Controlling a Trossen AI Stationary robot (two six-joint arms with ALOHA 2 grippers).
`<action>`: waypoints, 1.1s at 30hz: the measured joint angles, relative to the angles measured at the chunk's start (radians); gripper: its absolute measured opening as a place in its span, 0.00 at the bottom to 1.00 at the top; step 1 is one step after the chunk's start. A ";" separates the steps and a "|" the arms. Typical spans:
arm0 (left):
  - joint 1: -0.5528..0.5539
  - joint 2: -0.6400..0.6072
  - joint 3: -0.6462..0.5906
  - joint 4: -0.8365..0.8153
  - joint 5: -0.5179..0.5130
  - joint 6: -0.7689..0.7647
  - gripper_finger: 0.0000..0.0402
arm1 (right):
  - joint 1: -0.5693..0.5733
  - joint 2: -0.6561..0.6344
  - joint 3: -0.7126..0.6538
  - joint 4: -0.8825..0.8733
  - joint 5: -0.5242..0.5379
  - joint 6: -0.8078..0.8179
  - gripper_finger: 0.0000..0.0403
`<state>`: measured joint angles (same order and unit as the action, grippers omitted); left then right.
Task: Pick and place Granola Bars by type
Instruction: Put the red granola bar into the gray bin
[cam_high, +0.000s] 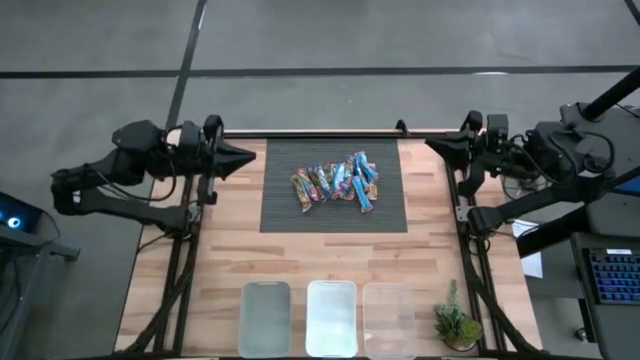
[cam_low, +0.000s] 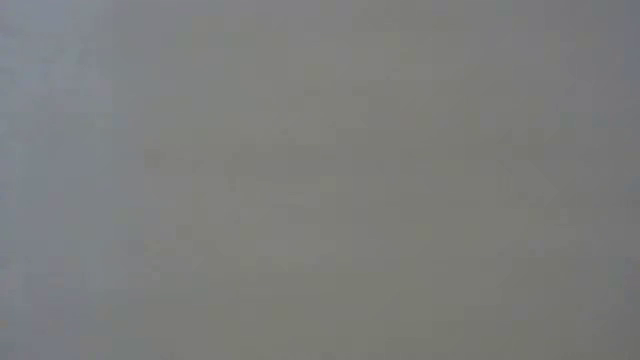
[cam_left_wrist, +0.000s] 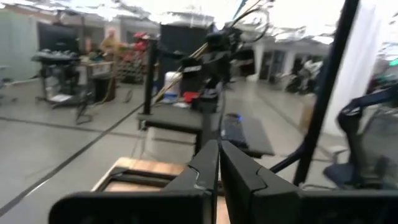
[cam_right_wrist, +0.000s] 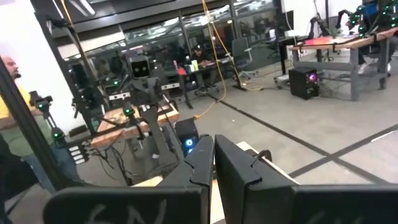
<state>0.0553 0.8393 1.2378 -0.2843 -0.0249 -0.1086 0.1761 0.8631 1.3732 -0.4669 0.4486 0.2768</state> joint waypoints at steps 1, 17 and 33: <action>0.003 0.009 0.022 -0.026 -0.007 0.005 0.00 | 0.000 0.005 0.009 -0.007 0.000 0.000 0.02; 0.067 0.156 0.249 -0.240 -0.032 0.077 0.00 | -0.050 0.051 0.077 -0.073 0.000 0.004 0.02; 0.119 0.234 0.246 -0.248 -0.029 0.108 0.00 | -0.162 0.084 0.079 -0.167 -0.002 -0.003 0.02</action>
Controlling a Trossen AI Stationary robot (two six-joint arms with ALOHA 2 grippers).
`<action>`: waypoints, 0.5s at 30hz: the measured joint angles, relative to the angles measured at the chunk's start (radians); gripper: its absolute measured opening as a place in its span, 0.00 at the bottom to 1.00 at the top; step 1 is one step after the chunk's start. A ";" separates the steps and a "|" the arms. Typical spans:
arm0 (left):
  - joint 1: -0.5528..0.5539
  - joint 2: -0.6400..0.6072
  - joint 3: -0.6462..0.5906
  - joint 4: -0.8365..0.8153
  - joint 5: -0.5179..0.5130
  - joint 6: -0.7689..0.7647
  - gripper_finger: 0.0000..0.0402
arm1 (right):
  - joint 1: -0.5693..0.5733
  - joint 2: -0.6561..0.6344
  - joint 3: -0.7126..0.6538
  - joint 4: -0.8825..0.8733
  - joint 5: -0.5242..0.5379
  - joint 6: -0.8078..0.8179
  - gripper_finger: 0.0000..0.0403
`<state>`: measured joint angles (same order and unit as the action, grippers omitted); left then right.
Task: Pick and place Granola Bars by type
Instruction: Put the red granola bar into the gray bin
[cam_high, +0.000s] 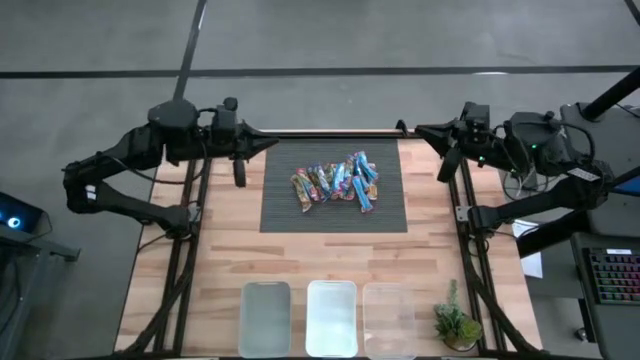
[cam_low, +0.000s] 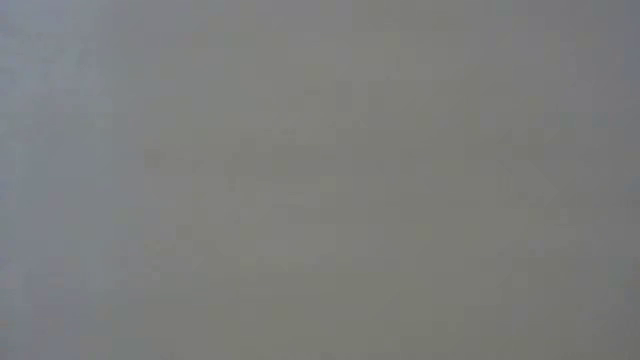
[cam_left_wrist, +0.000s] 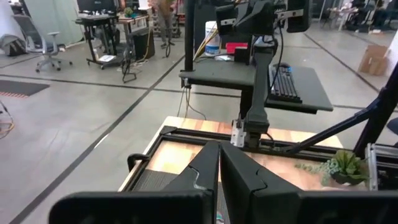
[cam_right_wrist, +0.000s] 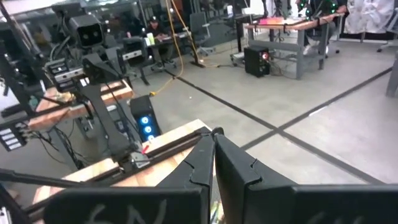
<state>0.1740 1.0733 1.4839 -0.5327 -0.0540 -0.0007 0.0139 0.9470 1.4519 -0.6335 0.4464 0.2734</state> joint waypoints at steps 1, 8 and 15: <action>0.001 0.006 0.000 0.000 0.000 0.000 0.00 | 0.000 0.001 0.000 0.000 0.000 -0.010 0.02; 0.001 0.051 -0.001 0.009 0.001 -0.020 0.00 | 0.001 0.005 0.000 0.000 0.000 -0.138 0.02; 0.001 0.099 -0.001 0.014 0.002 -0.027 0.00 | 0.001 0.015 0.000 0.002 0.000 -0.220 0.02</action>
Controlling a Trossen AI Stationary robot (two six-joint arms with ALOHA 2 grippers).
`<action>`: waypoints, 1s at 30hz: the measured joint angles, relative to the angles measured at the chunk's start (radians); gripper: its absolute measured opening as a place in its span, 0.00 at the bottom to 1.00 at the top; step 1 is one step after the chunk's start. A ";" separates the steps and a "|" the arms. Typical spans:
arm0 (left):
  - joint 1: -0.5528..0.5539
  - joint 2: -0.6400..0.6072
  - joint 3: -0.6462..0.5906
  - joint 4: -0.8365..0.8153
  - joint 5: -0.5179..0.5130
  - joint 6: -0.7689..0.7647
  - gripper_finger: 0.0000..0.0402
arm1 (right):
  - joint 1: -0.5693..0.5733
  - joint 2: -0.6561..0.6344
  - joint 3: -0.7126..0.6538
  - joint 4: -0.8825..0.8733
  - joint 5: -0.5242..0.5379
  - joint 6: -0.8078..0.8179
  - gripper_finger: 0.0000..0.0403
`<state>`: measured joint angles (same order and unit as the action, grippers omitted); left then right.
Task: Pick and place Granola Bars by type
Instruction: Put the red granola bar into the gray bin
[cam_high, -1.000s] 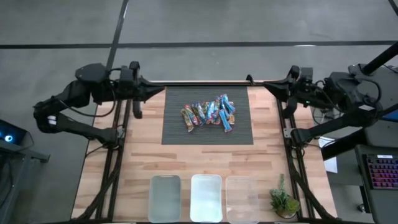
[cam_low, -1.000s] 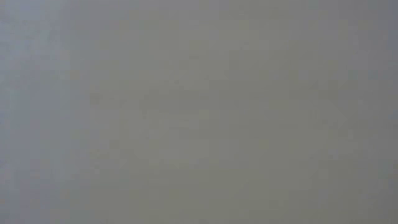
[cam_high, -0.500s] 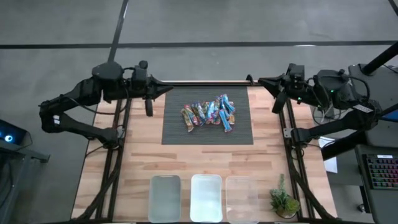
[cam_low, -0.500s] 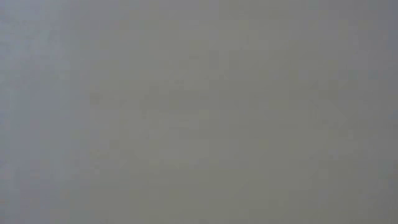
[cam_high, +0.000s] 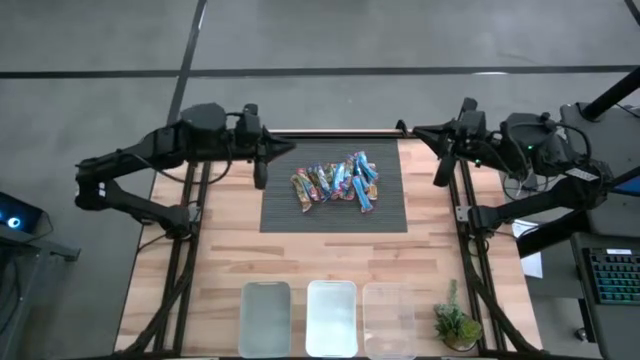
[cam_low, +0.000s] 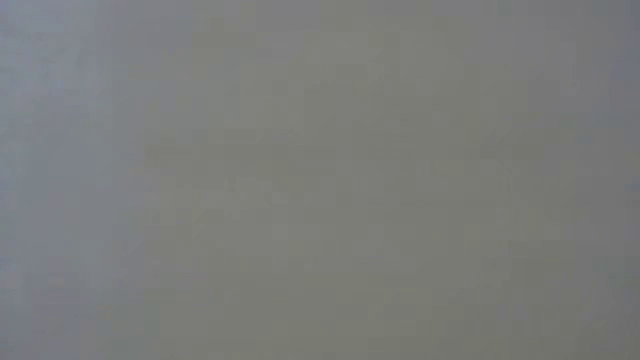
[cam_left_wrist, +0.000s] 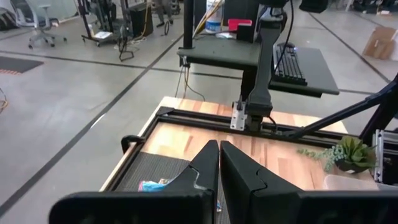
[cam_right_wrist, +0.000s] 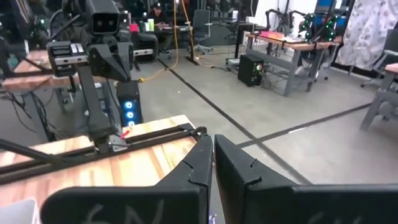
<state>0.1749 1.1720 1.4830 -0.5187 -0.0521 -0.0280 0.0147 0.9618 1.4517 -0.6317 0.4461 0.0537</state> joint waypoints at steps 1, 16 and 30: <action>0.000 0.006 0.000 0.003 0.000 0.000 0.00 | 0.000 0.002 0.000 0.001 0.000 -0.012 0.02; -0.001 0.078 0.000 0.104 -0.001 -0.003 0.00 | 0.000 0.007 0.000 0.000 0.000 -0.031 0.02; 0.000 0.123 0.000 0.100 -0.002 -0.008 0.00 | 0.000 0.010 0.000 0.000 0.000 -0.031 0.02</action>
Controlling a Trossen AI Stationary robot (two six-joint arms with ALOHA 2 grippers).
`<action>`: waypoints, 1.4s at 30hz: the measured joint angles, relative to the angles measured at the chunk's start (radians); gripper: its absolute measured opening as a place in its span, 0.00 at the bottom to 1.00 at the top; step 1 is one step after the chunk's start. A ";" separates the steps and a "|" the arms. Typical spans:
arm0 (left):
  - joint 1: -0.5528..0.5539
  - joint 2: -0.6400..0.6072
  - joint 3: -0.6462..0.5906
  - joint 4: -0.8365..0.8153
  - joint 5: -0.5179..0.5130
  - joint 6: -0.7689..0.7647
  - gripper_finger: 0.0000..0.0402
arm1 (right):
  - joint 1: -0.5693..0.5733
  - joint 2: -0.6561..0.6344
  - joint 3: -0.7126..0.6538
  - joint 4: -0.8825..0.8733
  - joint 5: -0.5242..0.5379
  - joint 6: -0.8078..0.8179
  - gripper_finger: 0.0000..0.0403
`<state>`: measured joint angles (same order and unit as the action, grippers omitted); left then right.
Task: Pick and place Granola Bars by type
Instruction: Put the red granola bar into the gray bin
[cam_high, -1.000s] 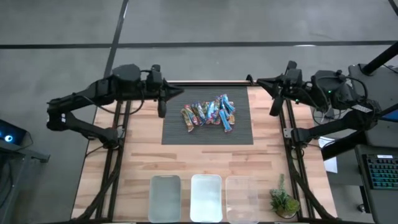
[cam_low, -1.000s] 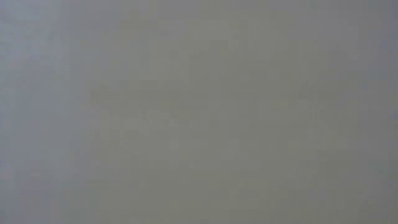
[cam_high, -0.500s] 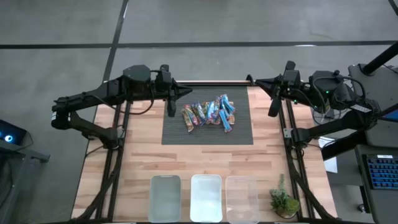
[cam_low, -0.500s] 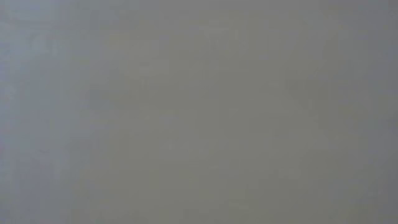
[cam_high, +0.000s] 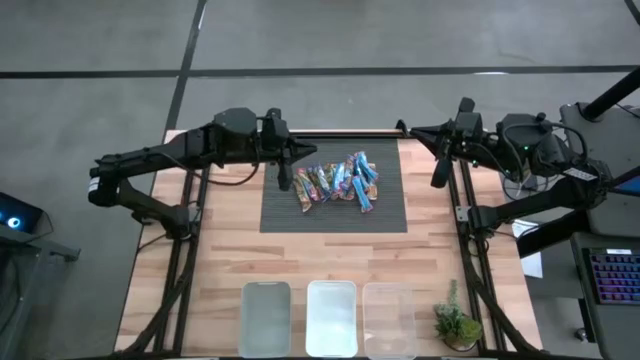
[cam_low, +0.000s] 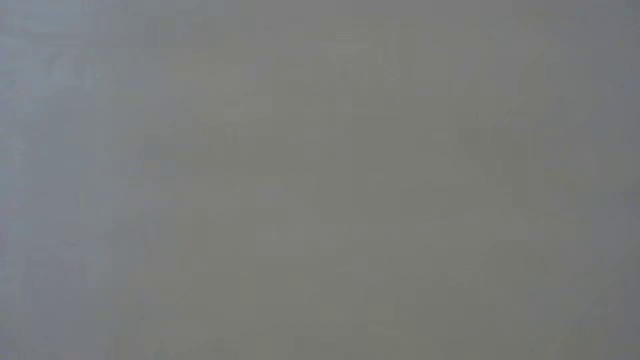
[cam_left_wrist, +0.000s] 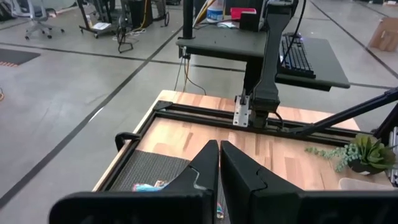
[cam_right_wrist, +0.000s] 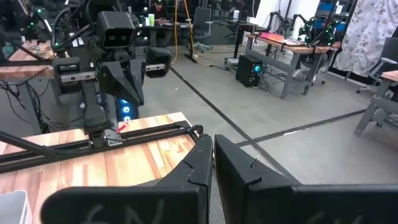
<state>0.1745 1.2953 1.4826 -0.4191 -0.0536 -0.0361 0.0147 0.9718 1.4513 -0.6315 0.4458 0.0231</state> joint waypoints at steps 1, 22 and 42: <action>0.000 0.000 0.000 0.000 0.000 -0.010 0.00 | 0.000 0.000 0.000 0.000 0.000 0.001 0.02; 0.000 0.005 0.000 0.000 0.000 -0.032 0.00 | 0.000 0.001 0.000 0.000 0.000 0.000 0.02; 0.000 0.005 0.000 -0.001 0.000 -0.017 0.00 | 0.000 0.001 0.000 0.000 0.000 0.000 0.02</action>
<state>0.1749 1.3003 1.4826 -0.4198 -0.0540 -0.0532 0.0147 0.9726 1.4512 -0.6319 0.4458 0.0227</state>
